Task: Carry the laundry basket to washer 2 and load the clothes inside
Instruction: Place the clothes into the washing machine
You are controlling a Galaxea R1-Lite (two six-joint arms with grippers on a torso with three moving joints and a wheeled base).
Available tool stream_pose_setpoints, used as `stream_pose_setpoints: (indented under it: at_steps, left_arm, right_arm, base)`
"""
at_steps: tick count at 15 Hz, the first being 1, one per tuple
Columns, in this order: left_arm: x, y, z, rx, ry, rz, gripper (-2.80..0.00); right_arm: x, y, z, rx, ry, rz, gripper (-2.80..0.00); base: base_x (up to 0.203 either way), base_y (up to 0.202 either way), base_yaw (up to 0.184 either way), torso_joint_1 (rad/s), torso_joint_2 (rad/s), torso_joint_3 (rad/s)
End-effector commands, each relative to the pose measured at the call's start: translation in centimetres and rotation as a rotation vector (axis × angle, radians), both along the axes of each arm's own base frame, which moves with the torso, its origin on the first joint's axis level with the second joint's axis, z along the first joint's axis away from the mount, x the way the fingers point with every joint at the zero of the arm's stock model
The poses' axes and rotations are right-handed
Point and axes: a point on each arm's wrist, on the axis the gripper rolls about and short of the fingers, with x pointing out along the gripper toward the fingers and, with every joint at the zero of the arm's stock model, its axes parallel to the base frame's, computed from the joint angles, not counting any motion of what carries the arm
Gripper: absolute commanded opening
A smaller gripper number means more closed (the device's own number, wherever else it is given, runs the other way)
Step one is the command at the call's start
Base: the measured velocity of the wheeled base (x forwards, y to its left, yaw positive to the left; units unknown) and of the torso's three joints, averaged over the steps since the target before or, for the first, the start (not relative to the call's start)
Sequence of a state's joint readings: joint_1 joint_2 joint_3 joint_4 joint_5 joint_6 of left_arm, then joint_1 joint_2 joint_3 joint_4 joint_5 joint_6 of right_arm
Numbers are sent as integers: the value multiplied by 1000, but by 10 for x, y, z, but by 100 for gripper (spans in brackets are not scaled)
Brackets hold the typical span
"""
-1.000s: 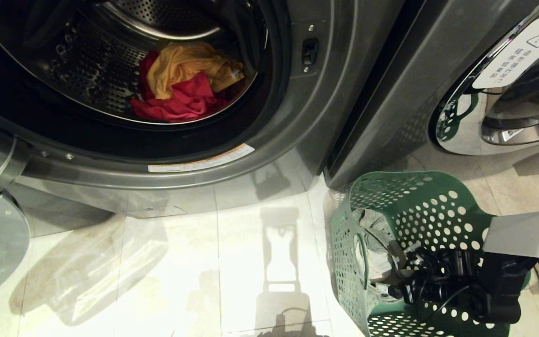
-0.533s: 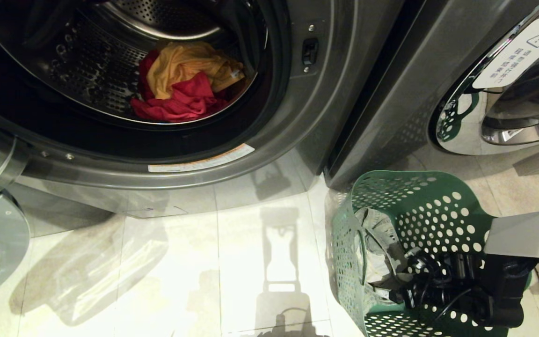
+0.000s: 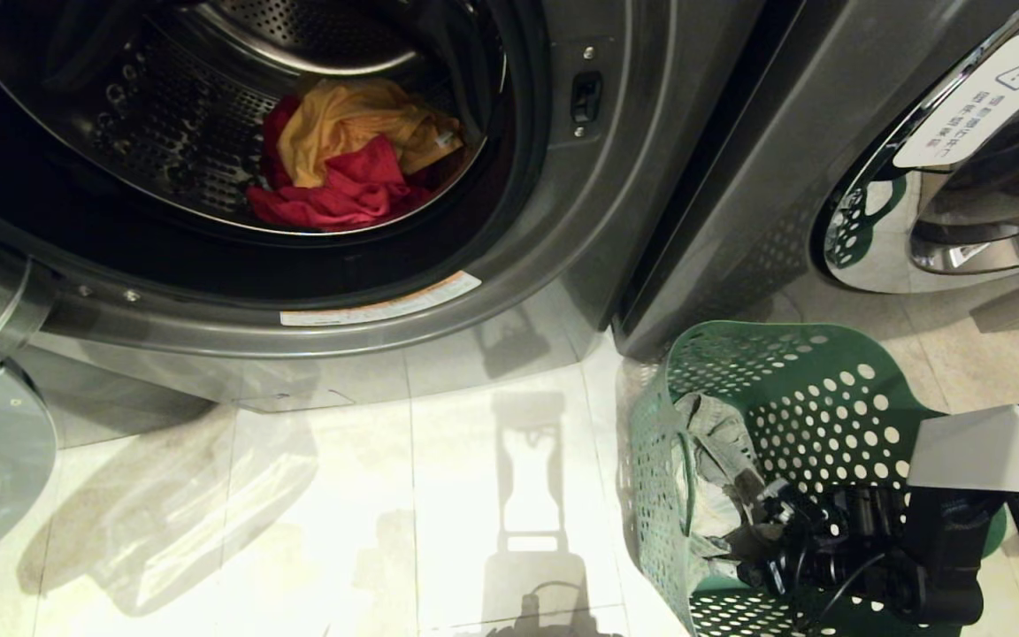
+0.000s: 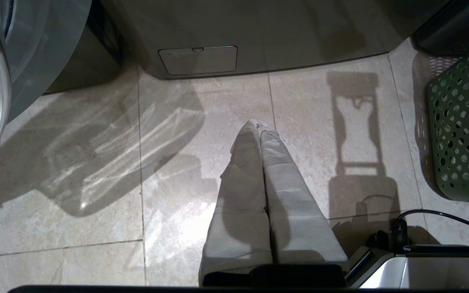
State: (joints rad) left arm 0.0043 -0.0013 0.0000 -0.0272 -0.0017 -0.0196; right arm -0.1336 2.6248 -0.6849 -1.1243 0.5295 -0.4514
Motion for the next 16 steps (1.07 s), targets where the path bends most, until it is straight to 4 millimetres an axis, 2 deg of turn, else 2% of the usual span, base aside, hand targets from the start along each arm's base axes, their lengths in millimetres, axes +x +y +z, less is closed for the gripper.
stream_pose_setpoints:
  at_steps: [1, 4, 5, 9, 13, 16]
  left_arm:
    - [1, 0, -3, 0, 10, -1, -280]
    - [1, 0, -3, 0, 10, 1, -280]
    - [1, 0, -3, 0, 10, 1, -280]
    - [1, 0, -3, 0, 10, 1, -280]
    - [1, 0, -3, 0, 10, 1, -280]
    - [1, 0, -3, 0, 11, 1, -280]
  right_arm:
    - [-1, 0, -2, -22, -2, -1, 0]
    - [-1, 0, -1, -41, -8, 1, 0]
    - [-1, 0, -1, -41, -8, 1, -280]
    - [-6, 0, -2, -49, 16, -9, -280]
    - [-20, 2, 1, -45, 59, -8, -280]
    - [-21, 2, 1, -46, 60, -6, -280]
  base:
    - [0, 0, 0, 0, 0, 0]
    - [0, 0, 0, 0, 0, 0]
    - [0, 0, 0, 0, 0, 0]
    - [0, 0, 0, 0, 0, 0]
    - [0, 0, 0, 0, 0, 0]
    - [0, 0, 0, 0, 0, 0]
